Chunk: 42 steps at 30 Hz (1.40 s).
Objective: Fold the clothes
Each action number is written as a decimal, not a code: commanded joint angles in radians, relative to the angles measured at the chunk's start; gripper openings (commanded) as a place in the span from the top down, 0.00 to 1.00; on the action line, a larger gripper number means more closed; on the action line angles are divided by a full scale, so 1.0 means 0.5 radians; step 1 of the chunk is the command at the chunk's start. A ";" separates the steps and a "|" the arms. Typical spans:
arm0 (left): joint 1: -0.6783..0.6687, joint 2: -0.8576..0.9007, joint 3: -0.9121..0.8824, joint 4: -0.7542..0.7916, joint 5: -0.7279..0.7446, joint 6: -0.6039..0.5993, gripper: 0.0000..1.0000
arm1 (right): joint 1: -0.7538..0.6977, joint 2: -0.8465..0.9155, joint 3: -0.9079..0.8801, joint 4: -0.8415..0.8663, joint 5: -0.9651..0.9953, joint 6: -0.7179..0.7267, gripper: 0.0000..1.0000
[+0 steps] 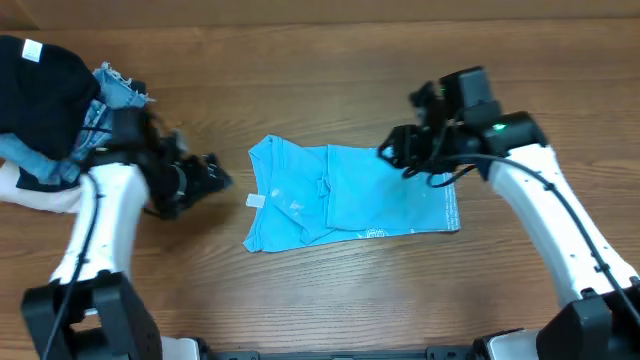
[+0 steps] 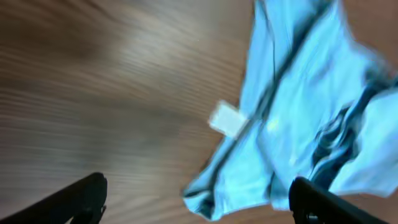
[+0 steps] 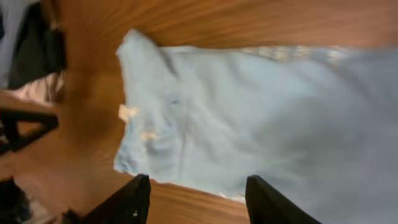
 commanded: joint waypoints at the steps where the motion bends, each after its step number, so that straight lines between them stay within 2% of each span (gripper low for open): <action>1: -0.311 -0.025 -0.135 0.268 0.024 0.084 0.08 | -0.196 -0.010 0.014 -0.089 0.077 -0.008 0.47; 3: -0.507 0.035 -0.143 0.352 -0.260 -0.120 0.07 | -0.263 -0.010 0.014 -0.163 0.078 -0.015 0.47; 4: -0.536 0.094 -0.143 0.403 -0.250 -0.119 0.08 | -0.271 -0.010 0.014 -0.177 0.079 -0.034 0.47; 7: -0.552 0.349 -0.143 0.604 -0.079 -0.057 0.20 | -0.270 -0.010 0.014 -0.182 0.077 -0.067 0.47; 12: -0.552 0.611 -0.143 0.652 -0.006 0.054 0.20 | -0.270 -0.010 0.014 -0.212 0.078 -0.068 0.47; 13: -0.558 0.626 -0.143 0.684 0.186 0.164 0.22 | -0.270 -0.010 0.014 -0.207 0.078 -0.068 0.47; 14: -0.566 0.626 -0.143 0.690 0.260 0.200 0.24 | -0.270 -0.010 0.014 -0.202 0.078 -0.068 0.47; 18: -0.592 0.626 -0.143 0.555 0.327 0.285 0.31 | -0.270 -0.010 0.014 -0.217 0.078 -0.068 0.48; 19: -0.592 0.626 -0.143 0.526 0.327 0.320 0.36 | -0.270 -0.010 0.014 -0.219 0.079 -0.068 0.48; 20: -0.592 0.626 -0.143 0.520 0.327 0.320 0.46 | -0.270 -0.010 0.014 -0.217 0.078 -0.067 0.48; 21: -0.592 0.626 -0.143 0.521 0.327 0.319 0.69 | -0.270 -0.010 0.014 -0.218 0.078 -0.067 0.48; 22: -0.592 0.626 -0.143 0.520 0.327 0.319 0.87 | -0.270 -0.010 0.014 -0.219 0.078 -0.067 0.48; 23: -0.587 0.625 -0.140 0.508 0.327 0.318 0.96 | -0.270 -0.010 0.014 -0.219 0.078 -0.067 0.48; 25: -0.523 0.600 -0.072 0.349 0.289 0.306 0.96 | -0.270 -0.010 0.014 -0.224 0.078 -0.067 0.48; 28: -0.340 0.456 0.161 -0.046 -0.021 0.226 0.96 | -0.270 -0.010 0.014 -0.226 0.078 -0.067 0.48; 33: -0.037 0.247 0.858 -0.644 -0.317 0.319 0.96 | -0.270 -0.010 0.014 -0.214 0.078 -0.067 0.48; 36: -0.126 0.247 1.004 -0.752 -0.401 0.259 0.96 | -0.270 -0.010 0.014 -0.202 0.078 -0.067 0.48; 42: -0.826 0.311 1.035 -0.731 -0.832 -0.080 0.96 | -0.270 -0.010 0.014 -0.197 0.077 -0.067 0.48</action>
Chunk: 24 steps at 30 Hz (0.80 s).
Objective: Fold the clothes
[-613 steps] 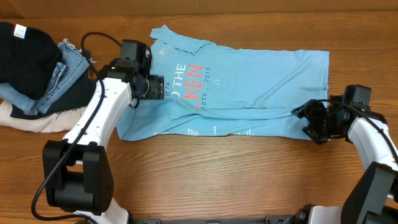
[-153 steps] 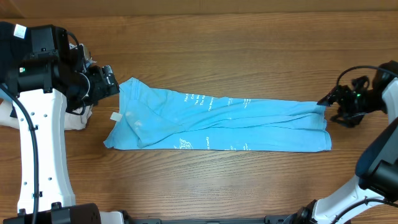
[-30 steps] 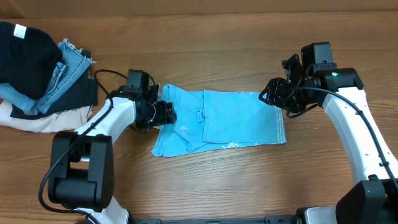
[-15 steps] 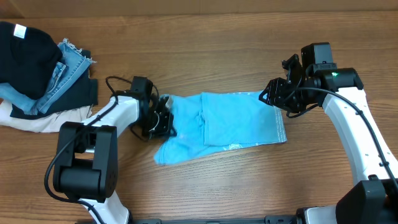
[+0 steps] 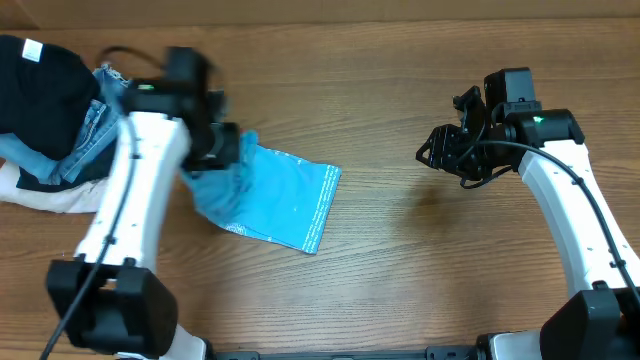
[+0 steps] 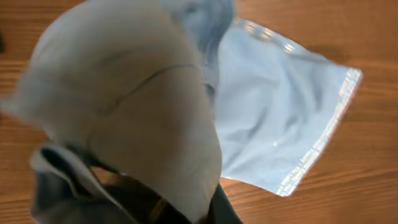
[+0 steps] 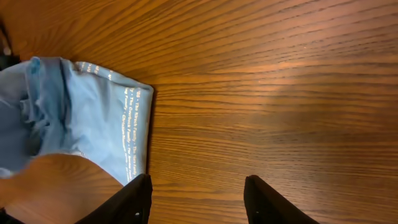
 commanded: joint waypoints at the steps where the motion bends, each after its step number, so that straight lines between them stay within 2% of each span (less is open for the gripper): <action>1: -0.427 0.084 0.050 0.021 -0.315 -0.278 0.96 | -0.008 -0.013 0.016 0.008 0.005 -0.008 0.48; 5: -0.835 0.301 0.050 0.034 -0.433 -0.446 0.96 | -0.008 -0.013 0.016 -0.008 0.005 -0.008 0.48; 9: -1.048 0.544 0.050 0.183 -0.432 -0.446 0.95 | -0.008 -0.013 0.016 -0.008 0.005 -0.008 0.48; 10: -1.068 0.591 0.050 0.201 -0.432 -0.472 0.89 | -0.008 -0.013 0.016 -0.010 0.005 -0.008 0.48; 13: -1.075 0.613 0.063 0.208 -0.430 -0.507 0.61 | -0.008 -0.013 0.016 -0.021 0.005 -0.008 0.48; 14: -1.075 0.612 0.109 0.172 -0.414 -0.506 0.56 | -0.008 -0.013 0.016 -0.021 0.005 -0.008 0.48; 18: -1.075 0.611 0.513 -0.066 -0.413 -0.493 0.51 | -0.008 -0.013 0.016 -0.024 0.005 -0.008 0.48; 19: -1.074 0.611 0.649 -0.138 -0.417 -0.432 0.47 | -0.008 -0.013 0.016 -0.030 0.006 -0.008 0.48; 21: -1.025 0.611 0.782 -0.381 -0.612 -0.545 0.44 | -0.008 -0.013 0.016 -0.037 0.005 -0.008 0.48; 23: -0.896 0.611 0.789 -0.583 -0.702 -0.685 0.71 | -0.008 -0.013 0.016 -0.043 0.006 -0.008 0.48; 24: -0.752 0.612 0.727 -0.619 -0.678 -0.703 0.92 | -0.008 -0.013 0.016 -0.042 0.006 -0.008 0.48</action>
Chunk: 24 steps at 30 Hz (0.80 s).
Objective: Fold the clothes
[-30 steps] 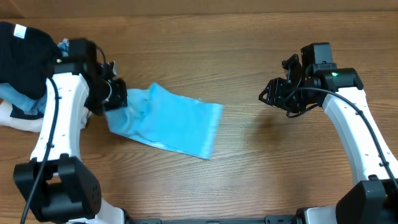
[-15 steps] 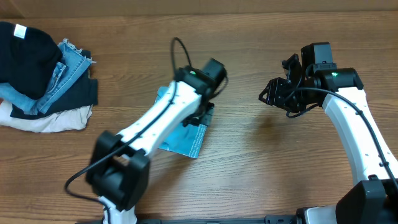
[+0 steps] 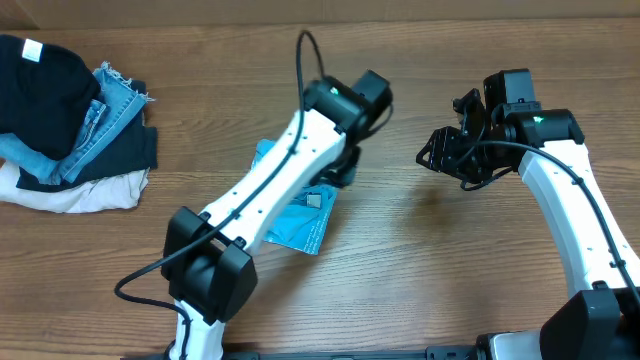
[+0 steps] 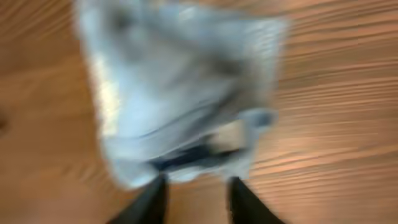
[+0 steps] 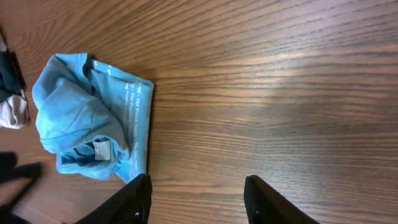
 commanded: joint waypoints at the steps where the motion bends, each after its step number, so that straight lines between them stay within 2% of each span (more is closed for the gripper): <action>1: 0.338 -0.013 -0.085 -0.046 -0.121 -0.159 0.96 | -0.008 -0.013 0.016 0.005 0.005 -0.008 0.48; 3: 0.514 -0.010 -0.246 0.134 0.002 -0.090 0.96 | -0.008 -0.013 0.016 0.005 0.005 -0.008 0.48; 6: 0.647 -0.008 -0.552 0.503 0.362 0.098 0.96 | -0.008 -0.013 0.016 -0.002 0.005 -0.008 0.48; 7: 0.642 -0.008 -0.669 0.645 0.578 0.133 0.96 | -0.008 -0.013 0.016 -0.005 0.005 -0.008 0.48; 10: 0.540 -0.009 -0.683 0.797 1.133 0.237 0.96 | -0.008 -0.013 0.016 -0.005 0.005 -0.008 0.48; 12: 0.430 -0.009 -0.629 0.940 1.273 0.233 0.96 | -0.008 -0.013 0.016 -0.011 0.005 -0.008 0.48; 17: 0.401 -0.009 -0.418 0.890 1.318 0.269 0.96 | -0.008 -0.013 0.016 -0.021 0.005 -0.008 0.48; 19: 0.503 -0.009 -0.346 0.670 1.082 0.271 0.95 | 0.008 -0.013 0.016 -0.047 -0.026 -0.034 0.47; 24: 0.668 -0.008 -0.357 0.173 0.709 0.376 0.94 | 0.128 -0.013 0.016 -0.040 -0.093 -0.121 0.47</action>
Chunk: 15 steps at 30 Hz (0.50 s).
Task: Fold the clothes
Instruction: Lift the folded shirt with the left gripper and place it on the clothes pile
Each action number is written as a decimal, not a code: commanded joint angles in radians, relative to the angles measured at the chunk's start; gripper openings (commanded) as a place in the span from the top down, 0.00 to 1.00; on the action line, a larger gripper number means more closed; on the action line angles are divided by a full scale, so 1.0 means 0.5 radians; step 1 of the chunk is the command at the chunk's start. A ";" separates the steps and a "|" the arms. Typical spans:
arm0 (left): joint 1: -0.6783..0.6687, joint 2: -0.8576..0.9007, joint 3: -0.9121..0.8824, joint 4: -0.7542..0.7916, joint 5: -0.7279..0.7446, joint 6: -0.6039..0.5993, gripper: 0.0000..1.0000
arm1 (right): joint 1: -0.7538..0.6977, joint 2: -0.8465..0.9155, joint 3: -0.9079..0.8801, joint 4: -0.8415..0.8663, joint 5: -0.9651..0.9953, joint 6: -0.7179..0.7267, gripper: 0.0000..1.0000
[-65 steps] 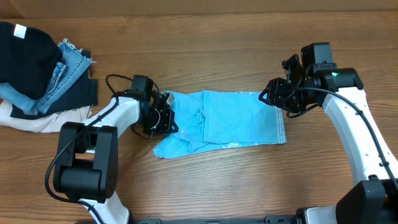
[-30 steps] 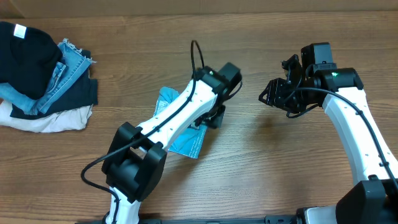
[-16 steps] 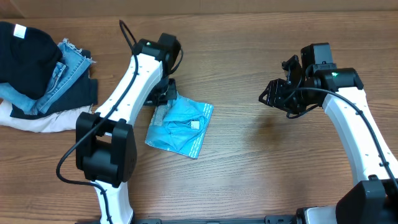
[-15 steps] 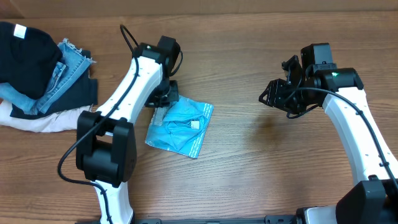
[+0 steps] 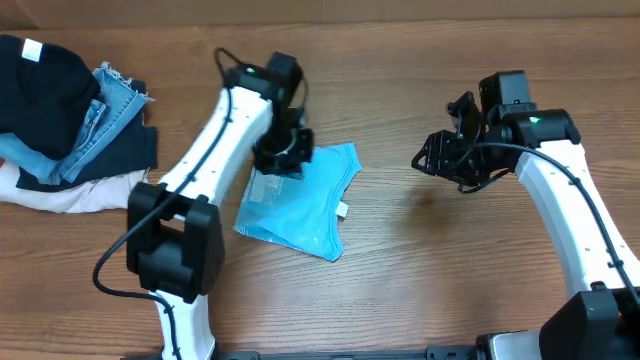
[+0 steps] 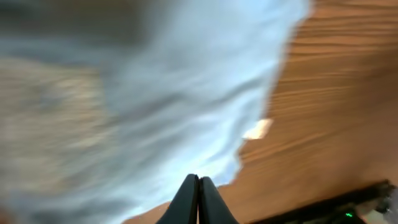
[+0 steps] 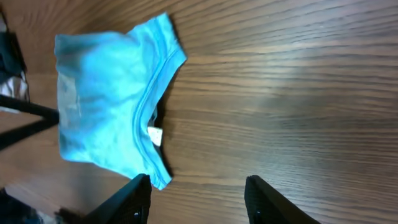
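A light blue shirt [image 5: 300,200] lies loosely spread on the wooden table, with its collar edge and white tag [image 5: 342,210] toward the right. My left gripper [image 5: 278,160] is at the shirt's upper left edge. In the blurred left wrist view its fingers [image 6: 199,180] are pressed together at the rim of the blue cloth [image 6: 155,93]. My right gripper [image 5: 432,160] hangs open over bare wood to the right of the shirt [image 7: 106,106]. Nothing lies between the right gripper's [image 7: 198,193] fingers.
A heap of other clothes [image 5: 60,110], black, denim and white, lies at the far left of the table [image 5: 450,280]. The left arm stretches across the table from the front edge to the shirt.
The left gripper has moved from the shirt's right side to its upper left edge. The shirt was bunched; now it lies wider, with collar and tag to the right. The right arm has barely moved.
The shirt first lay half folded mid-table between both open grippers. Then the left gripper held it bunched at the left, and the right gripper was off to the right. After that the shirt lay crumpled under the left gripper, and now it lies spread out.
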 commanded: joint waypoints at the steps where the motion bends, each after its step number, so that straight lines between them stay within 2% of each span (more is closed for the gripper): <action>1: 0.064 -0.015 0.006 -0.243 -0.333 0.105 0.94 | 0.086 -0.013 0.016 0.017 -0.046 -0.051 0.47; 3: 0.063 -0.015 -0.112 -0.230 -0.455 0.097 0.93 | 0.112 -0.013 0.016 0.018 -0.046 -0.050 0.47; 6: 0.058 -0.015 -0.446 0.098 -0.607 0.071 0.93 | 0.112 -0.013 0.016 0.017 -0.046 -0.050 0.47; 8: 0.060 -0.015 -0.725 0.239 -0.597 0.024 0.96 | 0.111 -0.013 0.016 0.001 -0.045 -0.051 0.47; 10: 0.063 -0.015 -1.014 0.239 -0.552 -0.047 0.96 | 0.111 -0.013 0.016 0.004 -0.039 -0.051 0.47; 12: 0.095 -0.039 -1.021 0.166 -0.547 -0.055 0.96 | 0.111 -0.013 0.016 0.024 -0.039 -0.051 0.47; 15: 0.168 -0.288 -0.923 0.105 -0.494 -0.037 0.96 | 0.111 -0.013 0.016 0.018 -0.039 -0.051 0.47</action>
